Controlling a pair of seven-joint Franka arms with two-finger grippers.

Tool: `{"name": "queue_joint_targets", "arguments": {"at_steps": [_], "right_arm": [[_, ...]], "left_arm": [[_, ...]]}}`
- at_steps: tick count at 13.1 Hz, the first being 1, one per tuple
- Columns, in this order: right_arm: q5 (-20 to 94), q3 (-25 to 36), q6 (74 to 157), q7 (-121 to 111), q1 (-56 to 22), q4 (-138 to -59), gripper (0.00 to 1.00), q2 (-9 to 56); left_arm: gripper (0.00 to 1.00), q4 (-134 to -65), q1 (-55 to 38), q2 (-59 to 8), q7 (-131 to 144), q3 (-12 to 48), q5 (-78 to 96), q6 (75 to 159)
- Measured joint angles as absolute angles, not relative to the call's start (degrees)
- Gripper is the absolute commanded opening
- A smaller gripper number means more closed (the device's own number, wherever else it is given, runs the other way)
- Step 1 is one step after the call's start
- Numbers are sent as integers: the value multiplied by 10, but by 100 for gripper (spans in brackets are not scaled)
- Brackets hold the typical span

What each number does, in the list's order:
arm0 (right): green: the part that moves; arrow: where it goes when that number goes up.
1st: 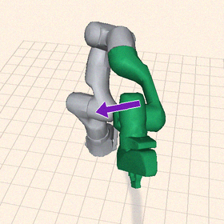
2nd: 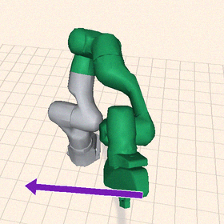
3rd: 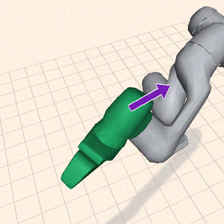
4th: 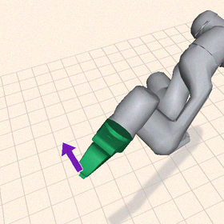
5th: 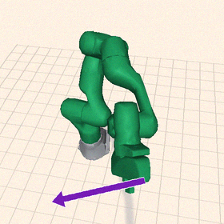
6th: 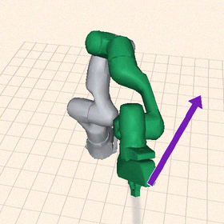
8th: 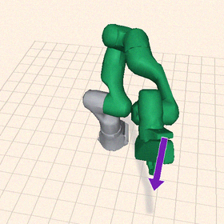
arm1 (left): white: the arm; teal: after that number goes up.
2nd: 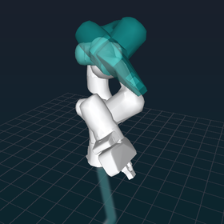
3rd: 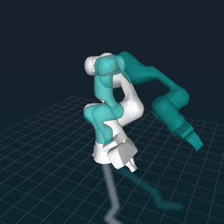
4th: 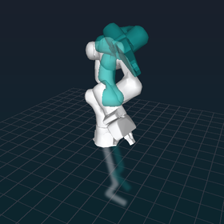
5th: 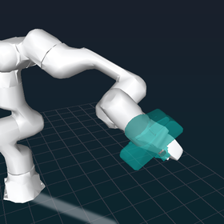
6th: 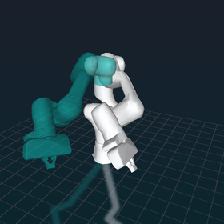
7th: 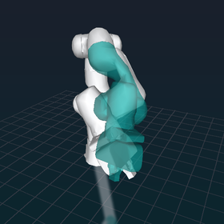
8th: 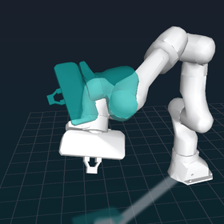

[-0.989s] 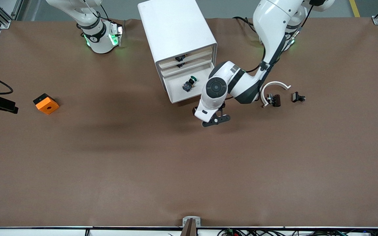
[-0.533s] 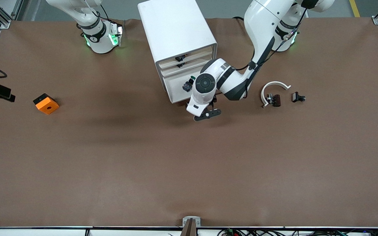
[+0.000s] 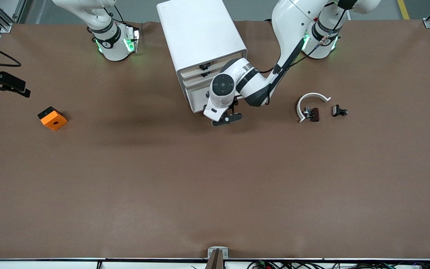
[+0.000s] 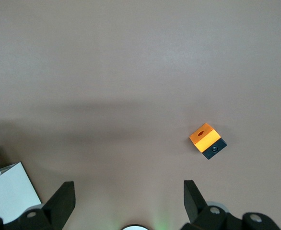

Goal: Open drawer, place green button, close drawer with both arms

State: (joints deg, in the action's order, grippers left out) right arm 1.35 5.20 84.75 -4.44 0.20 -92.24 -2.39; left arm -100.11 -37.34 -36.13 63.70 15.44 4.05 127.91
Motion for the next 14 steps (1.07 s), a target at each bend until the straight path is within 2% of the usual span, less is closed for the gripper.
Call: {"name": "queue_joint_targets", "arguments": {"at_steps": [8,14], "right_arm": [[14,51,896,-44,2,-953,100,-47],[0,49,926,-47,1,-997,100,-81]], "left_arm": [[100,-1024,-373,-360,673,209,42,1279],[100,-1030,-371,-359,679,222,57,1279]]}}
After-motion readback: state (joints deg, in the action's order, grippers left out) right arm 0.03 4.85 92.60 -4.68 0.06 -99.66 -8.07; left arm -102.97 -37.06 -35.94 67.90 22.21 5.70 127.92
